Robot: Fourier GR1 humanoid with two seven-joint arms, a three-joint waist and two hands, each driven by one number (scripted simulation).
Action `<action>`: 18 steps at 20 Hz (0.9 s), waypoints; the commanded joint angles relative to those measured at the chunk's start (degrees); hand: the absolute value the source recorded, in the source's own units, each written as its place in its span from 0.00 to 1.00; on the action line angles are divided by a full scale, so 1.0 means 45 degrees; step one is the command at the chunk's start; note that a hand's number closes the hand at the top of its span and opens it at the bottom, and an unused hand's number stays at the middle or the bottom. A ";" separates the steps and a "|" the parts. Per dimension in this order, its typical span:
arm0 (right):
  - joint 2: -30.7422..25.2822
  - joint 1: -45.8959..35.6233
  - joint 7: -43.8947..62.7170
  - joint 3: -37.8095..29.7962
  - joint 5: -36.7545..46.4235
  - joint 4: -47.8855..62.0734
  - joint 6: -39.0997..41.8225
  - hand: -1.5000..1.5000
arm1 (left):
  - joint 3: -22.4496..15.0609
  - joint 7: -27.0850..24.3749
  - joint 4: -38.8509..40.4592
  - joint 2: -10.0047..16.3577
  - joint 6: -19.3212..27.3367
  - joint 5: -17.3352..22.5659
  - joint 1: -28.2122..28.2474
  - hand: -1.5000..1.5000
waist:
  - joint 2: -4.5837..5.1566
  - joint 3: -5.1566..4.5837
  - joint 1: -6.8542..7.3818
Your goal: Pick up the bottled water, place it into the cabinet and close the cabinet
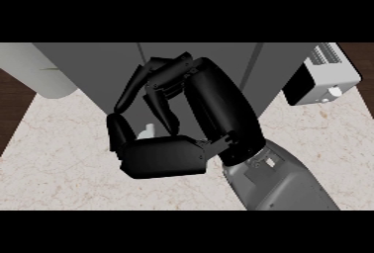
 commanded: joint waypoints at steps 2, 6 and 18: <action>0.0186 -0.0754 -0.1351 -0.1274 -0.0476 0.2798 0.1235 1.00 | 0.0609 -0.0117 0.0292 -0.0212 -0.0798 0.0055 0.0428 1.00 | 0.0016 0.0006 -0.0035; 0.0209 -0.1604 -0.2265 -0.2070 -0.0623 0.5165 0.1660 1.00 | 0.0829 -0.0212 0.0513 -0.0288 -0.1493 -0.0118 0.0721 1.00 | 0.0036 0.0005 0.0057; -0.0269 -0.2039 -0.3494 -0.2791 -0.0379 0.7710 0.2035 1.00 | 0.0957 0.0967 0.0400 -0.0020 -0.0880 0.0604 -0.0606 1.00 | 0.0193 -0.0002 0.0168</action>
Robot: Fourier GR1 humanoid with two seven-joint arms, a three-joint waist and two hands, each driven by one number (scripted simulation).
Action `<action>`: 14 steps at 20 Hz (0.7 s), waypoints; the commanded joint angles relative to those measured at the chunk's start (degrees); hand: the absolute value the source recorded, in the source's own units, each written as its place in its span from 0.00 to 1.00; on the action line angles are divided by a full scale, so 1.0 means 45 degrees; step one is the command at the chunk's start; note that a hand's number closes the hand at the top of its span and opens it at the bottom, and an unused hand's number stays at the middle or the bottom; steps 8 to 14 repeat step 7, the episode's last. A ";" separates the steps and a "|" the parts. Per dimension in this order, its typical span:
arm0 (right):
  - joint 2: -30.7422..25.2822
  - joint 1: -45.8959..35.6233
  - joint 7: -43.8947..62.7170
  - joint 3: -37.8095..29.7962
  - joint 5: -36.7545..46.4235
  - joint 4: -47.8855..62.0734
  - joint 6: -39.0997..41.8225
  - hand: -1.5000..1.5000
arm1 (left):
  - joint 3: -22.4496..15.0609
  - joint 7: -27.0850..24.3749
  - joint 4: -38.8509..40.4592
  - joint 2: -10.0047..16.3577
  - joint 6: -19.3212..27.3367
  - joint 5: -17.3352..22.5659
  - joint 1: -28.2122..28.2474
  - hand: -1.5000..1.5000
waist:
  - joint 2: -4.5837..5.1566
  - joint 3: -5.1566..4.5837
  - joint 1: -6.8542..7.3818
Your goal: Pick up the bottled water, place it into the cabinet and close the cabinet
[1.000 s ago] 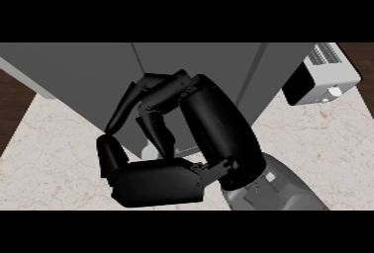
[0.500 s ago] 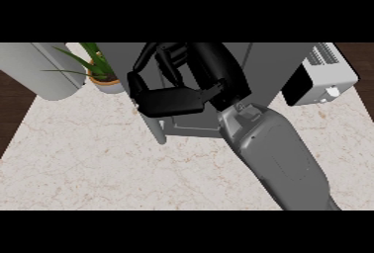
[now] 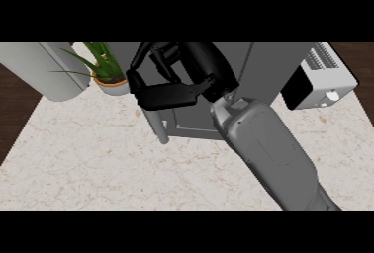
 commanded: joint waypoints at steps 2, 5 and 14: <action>-0.0663 -0.0022 -0.0701 -0.1236 0.0346 0.2794 -0.0430 1.00 | -0.0062 0.0130 -0.0112 -0.0016 -0.0079 0.0197 -0.0253 1.00 | 0.0816 -0.0008 0.0139; -0.0629 -0.0475 -0.0615 -0.1175 0.0271 0.2996 -0.0379 1.00 | -0.0087 0.0327 -0.0272 0.0075 -0.0080 0.0173 -0.0226 1.00 | 0.0753 -0.0007 0.0131; -0.0691 -0.0484 -0.0609 -0.1276 0.0094 0.3048 -0.0419 1.00 | -0.0389 0.0331 -0.0259 -0.0111 -0.0034 -0.0122 -0.0242 1.00 | 0.0759 -0.0008 0.0096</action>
